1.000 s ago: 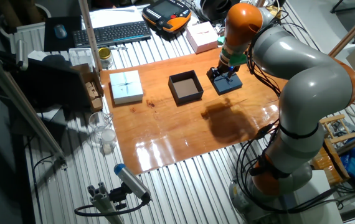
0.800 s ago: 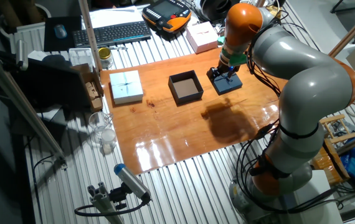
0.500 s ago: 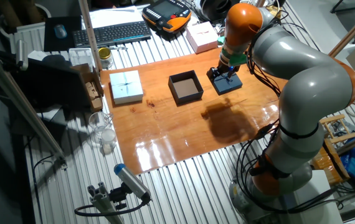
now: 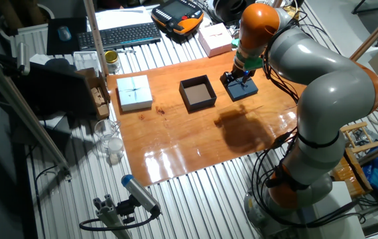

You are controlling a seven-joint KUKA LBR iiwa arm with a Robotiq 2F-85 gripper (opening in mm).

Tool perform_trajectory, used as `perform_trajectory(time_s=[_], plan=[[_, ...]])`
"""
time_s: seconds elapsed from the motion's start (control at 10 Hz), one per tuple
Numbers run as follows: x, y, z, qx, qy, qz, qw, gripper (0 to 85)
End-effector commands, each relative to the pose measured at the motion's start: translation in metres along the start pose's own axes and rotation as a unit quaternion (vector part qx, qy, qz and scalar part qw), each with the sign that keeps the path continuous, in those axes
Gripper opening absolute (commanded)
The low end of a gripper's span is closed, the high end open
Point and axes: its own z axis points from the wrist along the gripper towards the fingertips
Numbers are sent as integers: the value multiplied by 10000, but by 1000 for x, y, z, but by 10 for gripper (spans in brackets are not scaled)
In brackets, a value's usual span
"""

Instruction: Cover the box

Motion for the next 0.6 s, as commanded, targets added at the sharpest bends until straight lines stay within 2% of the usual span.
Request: perform_trajectory(time_s=[0.0, 0.5], plan=[[0, 0, 0, -75, 161, 124, 9998, 0], [1, 2, -4, -29, 160, 140, 9998, 0]])
